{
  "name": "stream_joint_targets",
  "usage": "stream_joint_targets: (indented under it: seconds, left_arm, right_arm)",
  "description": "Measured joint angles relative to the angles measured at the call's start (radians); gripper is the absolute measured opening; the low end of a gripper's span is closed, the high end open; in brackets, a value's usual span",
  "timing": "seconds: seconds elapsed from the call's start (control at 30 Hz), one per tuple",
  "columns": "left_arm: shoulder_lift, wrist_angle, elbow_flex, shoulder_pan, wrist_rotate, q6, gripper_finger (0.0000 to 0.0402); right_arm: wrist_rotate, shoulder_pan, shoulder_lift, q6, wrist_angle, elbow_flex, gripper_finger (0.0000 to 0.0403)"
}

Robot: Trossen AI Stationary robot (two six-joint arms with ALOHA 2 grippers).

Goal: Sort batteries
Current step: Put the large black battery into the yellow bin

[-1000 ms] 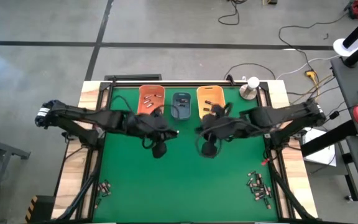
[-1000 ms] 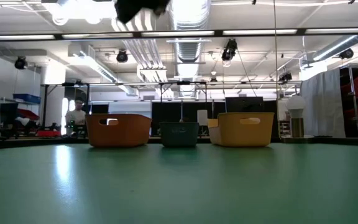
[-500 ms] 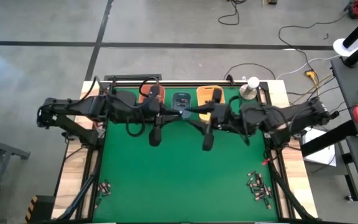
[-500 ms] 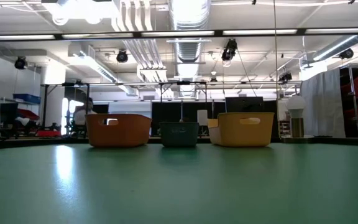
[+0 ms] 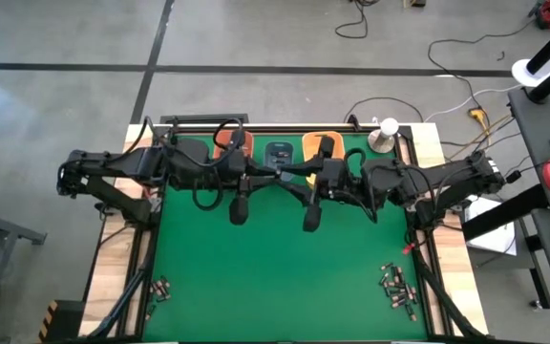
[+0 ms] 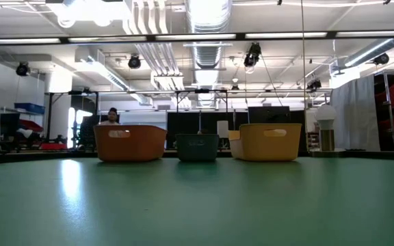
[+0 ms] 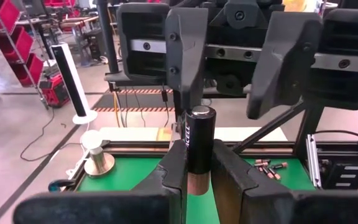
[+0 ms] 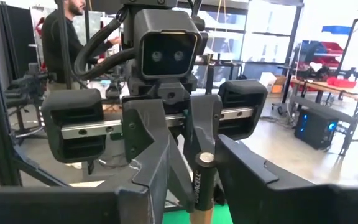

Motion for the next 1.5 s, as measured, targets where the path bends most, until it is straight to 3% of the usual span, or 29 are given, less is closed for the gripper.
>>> stream_joint_targets:
  seconds: [0.2, 0.57, 1.07, 1.3, 1.5]
  left_arm:
    - [-0.001, 0.001, 0.0, 0.0, 0.004, 0.001, 0.0029]
    - [-0.002, 0.009, 0.0, 0.0, 0.004, 0.016, 0.0029]
    - [0.001, 0.01, 0.0, 0.0, 0.002, 0.014, 0.0031]
    - [0.001, -0.017, -0.001, 0.0, -0.065, 0.01, 0.0089]
    - [-0.049, -0.167, 0.001, -0.008, -0.113, -0.017, 0.016]
  right_arm:
    - [0.003, 0.0, -0.003, -0.047, 0.019, 0.0, 0.0135]
    - [0.001, -0.011, 0.006, 0.021, -0.033, 0.0, 0.015]
    - [0.0, -0.018, 0.007, 0.04, -0.035, 0.0, 0.0041]
    - [0.0, -0.018, 0.009, 0.061, -0.041, 0.0, 0.0039]
    - [-0.003, -0.02, 0.002, 0.06, -0.032, 0.0, 0.0039]
